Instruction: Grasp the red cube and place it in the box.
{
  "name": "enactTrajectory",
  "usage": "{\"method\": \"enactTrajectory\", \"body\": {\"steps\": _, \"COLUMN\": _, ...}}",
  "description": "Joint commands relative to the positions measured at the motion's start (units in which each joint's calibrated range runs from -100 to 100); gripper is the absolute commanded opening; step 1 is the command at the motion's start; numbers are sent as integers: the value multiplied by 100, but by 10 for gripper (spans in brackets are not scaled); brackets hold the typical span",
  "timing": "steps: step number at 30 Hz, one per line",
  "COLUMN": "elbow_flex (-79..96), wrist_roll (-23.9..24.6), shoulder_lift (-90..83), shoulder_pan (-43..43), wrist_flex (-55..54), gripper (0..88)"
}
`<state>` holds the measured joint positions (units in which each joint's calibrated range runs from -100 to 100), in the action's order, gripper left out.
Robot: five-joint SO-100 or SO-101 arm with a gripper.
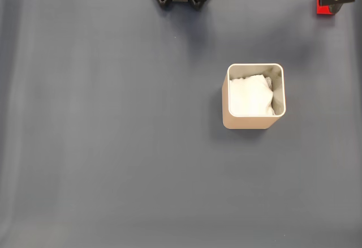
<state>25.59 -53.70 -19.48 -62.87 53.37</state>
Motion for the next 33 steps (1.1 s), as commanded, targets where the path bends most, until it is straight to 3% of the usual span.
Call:
{"method": "enactTrajectory", "body": {"steps": 1, "elbow_flex": -71, "wrist_roll": 20, "shoulder_lift": 23, "shoulder_pan": -85, "wrist_flex": -89, "gripper": 362}}
{"method": "enactTrajectory", "body": {"steps": 33, "elbow_flex": -344, "wrist_roll": 151, "shoulder_lift": 1035, "shoulder_pan": -234, "wrist_flex": -688, "gripper": 365}}
